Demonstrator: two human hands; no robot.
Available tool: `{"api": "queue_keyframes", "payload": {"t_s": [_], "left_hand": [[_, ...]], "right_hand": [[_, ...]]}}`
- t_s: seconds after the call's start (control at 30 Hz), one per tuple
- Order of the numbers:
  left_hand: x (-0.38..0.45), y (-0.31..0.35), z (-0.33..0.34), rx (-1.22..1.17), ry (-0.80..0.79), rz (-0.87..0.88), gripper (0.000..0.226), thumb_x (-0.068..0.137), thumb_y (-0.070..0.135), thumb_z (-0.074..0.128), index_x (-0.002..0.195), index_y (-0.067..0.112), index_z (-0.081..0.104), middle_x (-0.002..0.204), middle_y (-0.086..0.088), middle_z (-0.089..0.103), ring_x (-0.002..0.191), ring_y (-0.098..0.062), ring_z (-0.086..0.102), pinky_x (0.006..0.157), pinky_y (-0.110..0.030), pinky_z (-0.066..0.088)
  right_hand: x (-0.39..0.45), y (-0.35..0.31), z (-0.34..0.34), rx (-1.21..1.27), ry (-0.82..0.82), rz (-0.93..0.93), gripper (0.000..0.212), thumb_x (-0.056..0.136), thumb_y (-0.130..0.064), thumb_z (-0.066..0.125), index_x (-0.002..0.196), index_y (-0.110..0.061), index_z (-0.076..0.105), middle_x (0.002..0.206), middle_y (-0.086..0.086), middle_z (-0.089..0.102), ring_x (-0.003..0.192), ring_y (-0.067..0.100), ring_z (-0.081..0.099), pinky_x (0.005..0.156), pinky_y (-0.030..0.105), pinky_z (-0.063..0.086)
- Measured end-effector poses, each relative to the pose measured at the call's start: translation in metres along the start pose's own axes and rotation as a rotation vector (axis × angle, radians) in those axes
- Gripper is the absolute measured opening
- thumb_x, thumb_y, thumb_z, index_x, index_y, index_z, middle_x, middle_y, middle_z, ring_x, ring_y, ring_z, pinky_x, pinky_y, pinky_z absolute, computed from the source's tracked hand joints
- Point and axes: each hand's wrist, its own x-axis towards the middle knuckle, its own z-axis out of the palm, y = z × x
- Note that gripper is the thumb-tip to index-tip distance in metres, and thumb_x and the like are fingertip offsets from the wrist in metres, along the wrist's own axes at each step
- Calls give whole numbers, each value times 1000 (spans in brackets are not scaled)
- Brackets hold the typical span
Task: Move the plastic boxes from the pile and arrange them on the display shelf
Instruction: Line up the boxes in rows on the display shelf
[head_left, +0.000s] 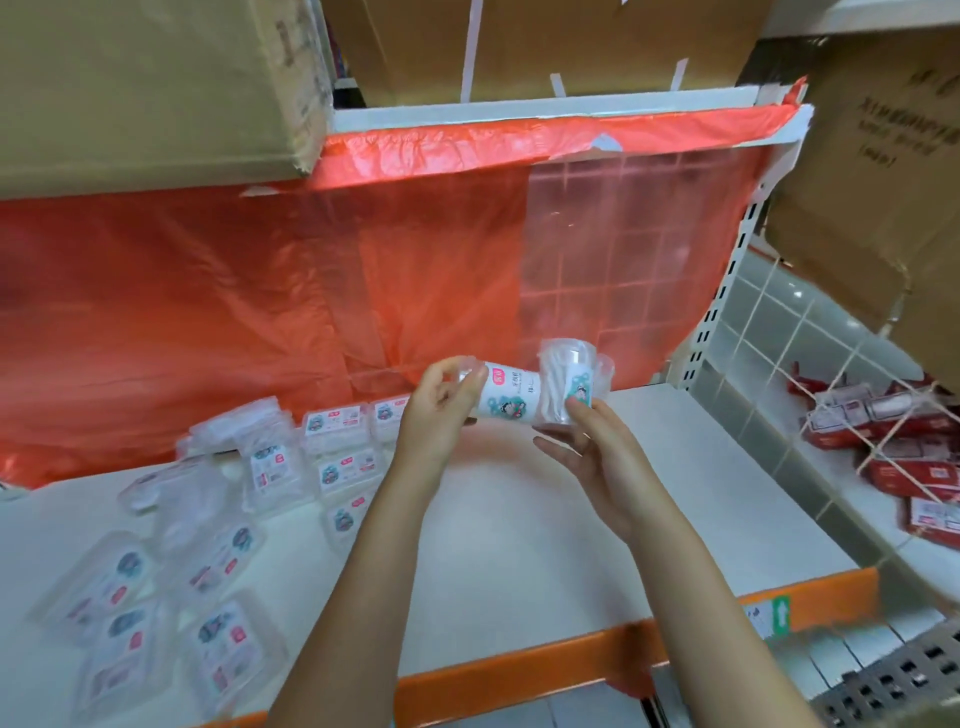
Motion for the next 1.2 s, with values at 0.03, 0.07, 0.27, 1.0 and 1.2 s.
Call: {"api": "queue_keyframes", "payload": {"t_s": [0.03, 0.07, 0.27, 1.0, 1.2], "left_hand": [[-4, 1, 4, -73, 22, -34, 7, 91, 27, 60, 98, 29, 59, 90, 1, 61, 80, -9, 59, 71, -22, 48], [-8, 2, 7, -146, 41, -72, 13, 90, 29, 60, 102, 25, 57, 94, 0, 62, 82, -10, 61, 71, -23, 50], [-19, 9, 20, -576, 98, -92, 21, 78, 24, 63, 95, 15, 54, 105, -3, 64, 93, -15, 61, 79, -27, 49], [-91, -2, -73, -490, 245, -268, 22, 77, 13, 62, 98, 10, 59, 105, -12, 70, 99, -24, 67, 84, -36, 55], [-135, 24, -166, -493, 385, -158, 59, 71, 16, 71, 124, 2, 49, 118, -16, 63, 109, -30, 62, 98, -46, 48]], "right_hand": [[-3, 3, 2, 18, -5, 5, 18, 97, -16, 47, 112, -7, 53, 105, 7, 66, 92, 16, 66, 93, 37, 52], [-6, 5, 3, 36, -9, 11, 20, 97, -15, 47, 113, -6, 53, 105, 7, 66, 92, 16, 66, 93, 36, 52], [-15, 10, 3, 66, -125, 19, 46, 80, -18, 61, 125, -8, 53, 115, 4, 67, 103, 16, 63, 95, 35, 49], [-26, 52, 53, 10, -317, 225, 44, 87, -20, 55, 130, -12, 48, 119, 7, 67, 108, 20, 64, 98, 39, 46], [-47, 76, 140, -146, -587, 199, 57, 74, -19, 75, 126, -15, 53, 118, 1, 68, 110, 16, 63, 92, 29, 50]]}}
